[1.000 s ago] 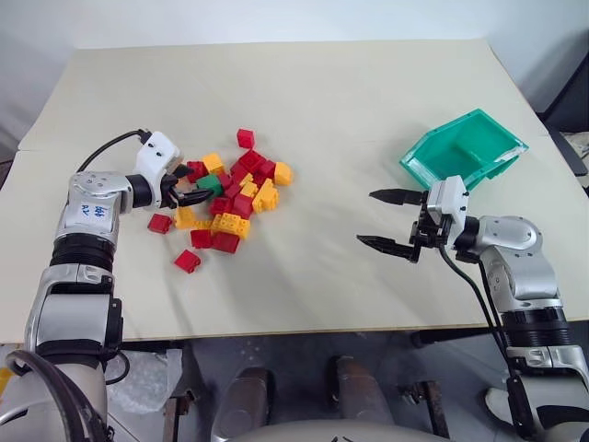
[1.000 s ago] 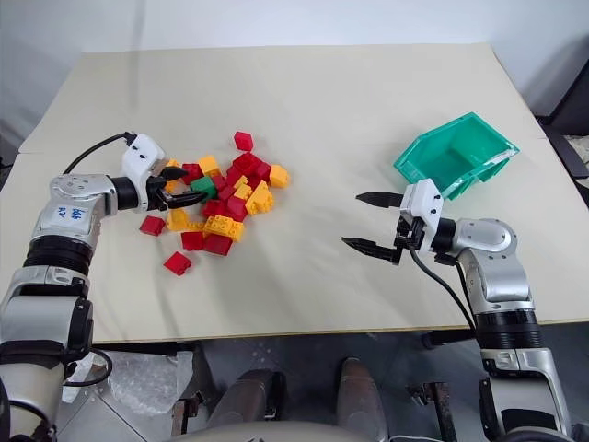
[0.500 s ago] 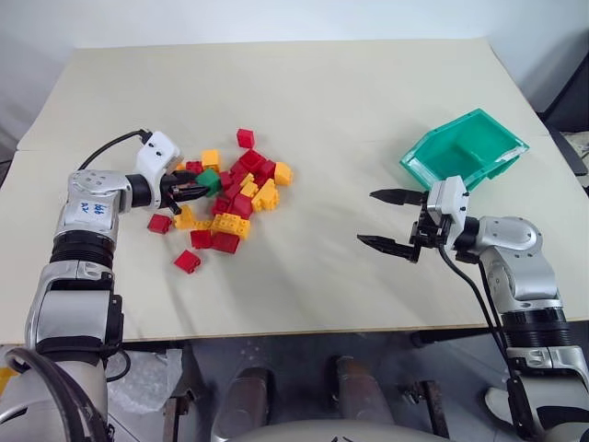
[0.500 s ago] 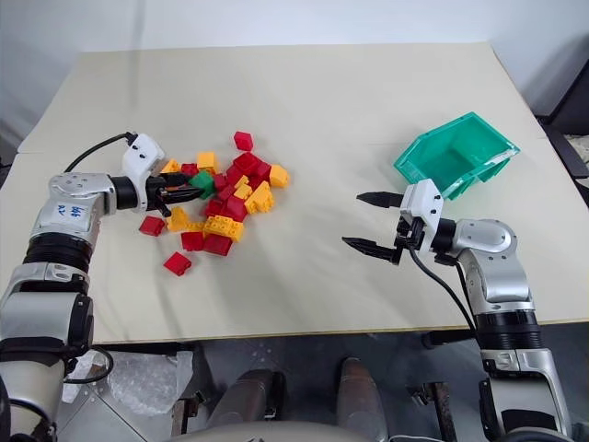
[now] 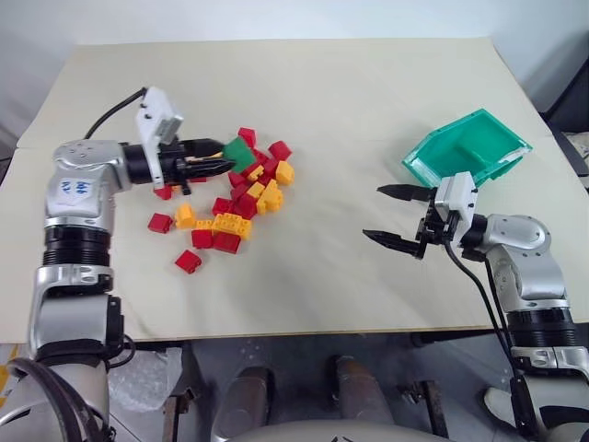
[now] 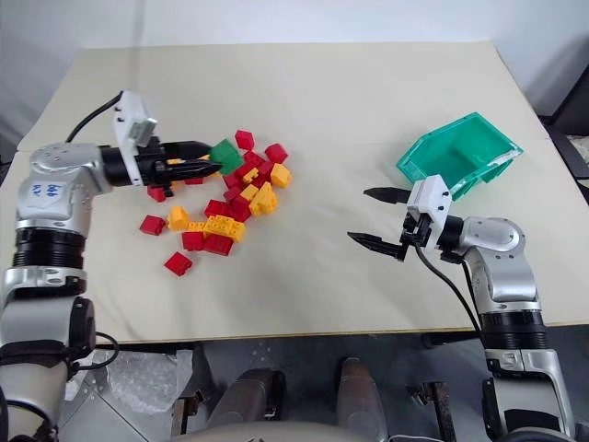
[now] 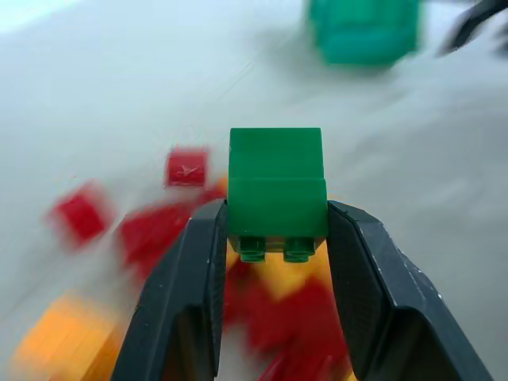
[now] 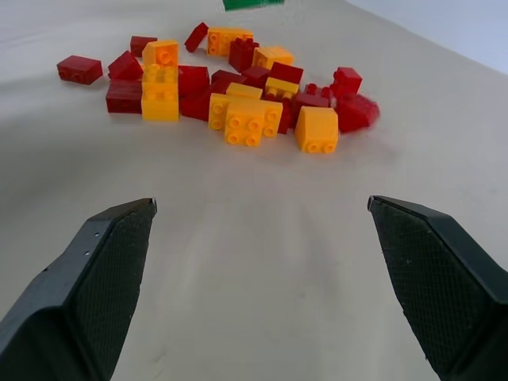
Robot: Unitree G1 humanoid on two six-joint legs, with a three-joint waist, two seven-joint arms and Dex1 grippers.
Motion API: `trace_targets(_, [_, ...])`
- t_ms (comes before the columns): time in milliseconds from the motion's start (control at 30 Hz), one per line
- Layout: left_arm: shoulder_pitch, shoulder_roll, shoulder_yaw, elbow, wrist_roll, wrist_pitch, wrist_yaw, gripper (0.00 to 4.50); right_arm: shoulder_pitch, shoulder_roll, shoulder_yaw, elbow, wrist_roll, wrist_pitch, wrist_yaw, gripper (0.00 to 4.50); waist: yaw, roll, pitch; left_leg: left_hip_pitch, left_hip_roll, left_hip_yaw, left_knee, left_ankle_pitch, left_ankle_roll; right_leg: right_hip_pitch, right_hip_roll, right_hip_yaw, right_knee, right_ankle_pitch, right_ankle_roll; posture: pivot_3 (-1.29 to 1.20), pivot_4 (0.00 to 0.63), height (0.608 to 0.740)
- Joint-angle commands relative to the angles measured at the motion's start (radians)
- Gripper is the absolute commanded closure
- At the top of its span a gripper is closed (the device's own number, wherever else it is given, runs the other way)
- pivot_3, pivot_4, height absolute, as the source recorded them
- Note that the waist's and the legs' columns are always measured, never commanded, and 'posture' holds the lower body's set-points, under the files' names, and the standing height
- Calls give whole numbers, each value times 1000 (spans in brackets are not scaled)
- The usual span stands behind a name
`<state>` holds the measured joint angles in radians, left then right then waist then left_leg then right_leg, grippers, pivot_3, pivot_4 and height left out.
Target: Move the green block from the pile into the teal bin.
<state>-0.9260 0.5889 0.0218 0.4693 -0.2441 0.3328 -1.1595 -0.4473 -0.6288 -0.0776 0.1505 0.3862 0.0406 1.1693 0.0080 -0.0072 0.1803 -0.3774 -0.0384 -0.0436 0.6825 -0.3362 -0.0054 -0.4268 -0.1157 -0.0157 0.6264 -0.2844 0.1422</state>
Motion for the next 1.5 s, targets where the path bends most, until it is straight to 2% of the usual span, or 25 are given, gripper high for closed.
trace_targets(33, [-32, -51, -30, -31, 2, -16, 24, 3026, 2, -26, -58, -19, 15, -9, -33, 0, -3, 0, 0, 0, 0, 0, 0, 0, 0, 0, 0, 0, 0, 0, 0, 0, 150, 740])
trace_targets(133, [-75, -158, -70, 61, 45, -106, 84, 3026, 24, -38, -101, -32, 19, 1, -78, 0, 1, 0, 0, 0, 0, 0, 0, 0, 0, 0, 0, 0, 0, 0, 0, 0, 150, 740])
trace_targets(233, [-172, -315, -100, 282, 110, -249, 211, 3026, 105, -50, -176, -89, 5, 25, -187, 0, 19, -1, 1, 0, -1, 1, 1, 0, 0, 0, 0, 0, 0, 0, 0, 0, 150, 740])
trace_targets(333, [-256, -402, -97, 461, 144, -361, 280, 3026, 186, -41, -235, -171, 8, 66, -292, 0, 20, -1, 1, -1, -2, 5, 0, 0, 1, 0, 0, 0, -1, 1, 1, 0, 150, 740])
trace_targets(567, [-353, -467, -87, 658, 179, -469, 321, 3026, 275, 4, -277, -311, 42, 124, -417, 0, 8, -2, 1, 0, -1, 15, -1, 0, 2, -1, 0, 2, -1, 1, 1, 0, 150, 740])
trace_targets(767, [-287, -477, -179, 616, 216, -431, 49, 3026, 306, 16, -269, -375, 59, 160, -452, 0, 15, -2, 1, 1, -1, 16, 0, 0, 3, -1, 0, 3, -1, 1, 2, 0, 150, 740])
trace_targets(900, [-266, -482, -229, 595, 257, -412, -1, 3026, 303, 11, -266, -382, 60, 172, -454, 0, 17, -2, 1, 0, -1, 16, 0, 0, 4, -1, 0, 3, -1, 1, 2, 0, 150, 740])
trace_targets(967, [-271, -480, -240, 603, 277, -399, 16, 2306, 307, 6, -266, -386, 57, 175, -449, 0, 17, -2, 1, 0, -1, 16, 0, 0, 4, -1, 0, 4, -1, 1, 3, 0, 150, 740])
trace_targets(1233, [-274, -470, -215, 565, 261, -329, -35, 21, 333, -46, -277, -391, 62, 195, -404, 0, 16, -2, 1, 0, -1, 16, 0, -1, 5, -1, 0, 4, -1, 1, 3, 0, 150, 740])
trace_targets(1367, [-251, -424, -168, 468, 221, -299, -44, 21, 320, -103, -274, -381, 73, 228, -361, 0, 16, -2, 1, 0, -1, 16, 0, -1, 5, -1, 0, 4, -1, 1, 3, 0, 150, 740])
trace_targets(1500, [-145, -270, -19, 284, 88, -253, -69, 21, 302, -216, -292, -340, 118, 307, -255, 0, -6, -2, 1, 2, 1, 12, -1, -1, 5, -2, 1, 7, 0, 1, 3, 0, 150, 740])
